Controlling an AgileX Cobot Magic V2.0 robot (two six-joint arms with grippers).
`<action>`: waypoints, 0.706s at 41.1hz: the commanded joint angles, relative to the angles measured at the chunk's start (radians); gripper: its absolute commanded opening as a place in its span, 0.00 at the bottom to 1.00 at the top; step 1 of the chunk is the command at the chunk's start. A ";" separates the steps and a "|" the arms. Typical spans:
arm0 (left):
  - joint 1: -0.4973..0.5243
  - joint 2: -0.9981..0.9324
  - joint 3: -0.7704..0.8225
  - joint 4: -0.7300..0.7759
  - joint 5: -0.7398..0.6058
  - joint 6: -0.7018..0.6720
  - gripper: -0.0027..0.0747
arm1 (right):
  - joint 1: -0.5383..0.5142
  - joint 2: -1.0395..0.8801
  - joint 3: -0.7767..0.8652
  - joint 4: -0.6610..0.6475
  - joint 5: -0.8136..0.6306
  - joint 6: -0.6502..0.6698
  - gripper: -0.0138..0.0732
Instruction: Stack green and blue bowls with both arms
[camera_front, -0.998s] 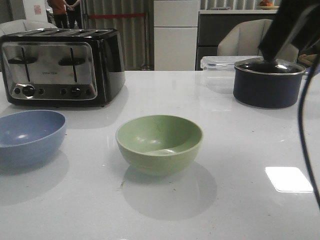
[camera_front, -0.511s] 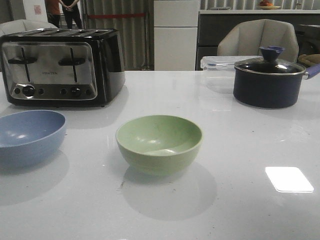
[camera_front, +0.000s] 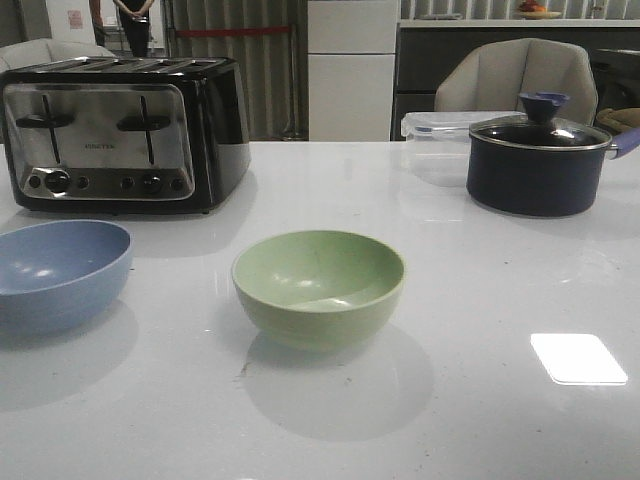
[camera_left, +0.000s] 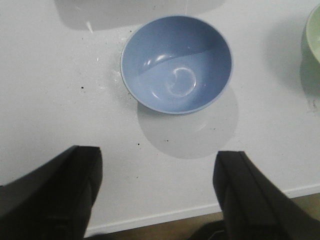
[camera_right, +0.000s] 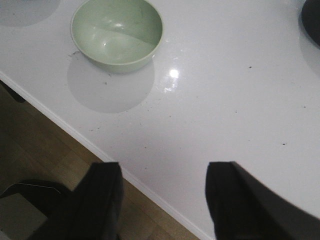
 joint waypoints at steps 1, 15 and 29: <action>0.030 0.108 -0.074 0.013 -0.056 -0.035 0.69 | 0.002 -0.002 -0.027 0.010 -0.069 0.003 0.72; 0.135 0.521 -0.232 -0.011 -0.107 -0.036 0.69 | 0.002 -0.002 -0.027 0.010 -0.069 0.003 0.72; 0.183 0.812 -0.412 -0.157 -0.111 0.101 0.69 | 0.002 -0.002 -0.027 0.010 -0.069 0.003 0.72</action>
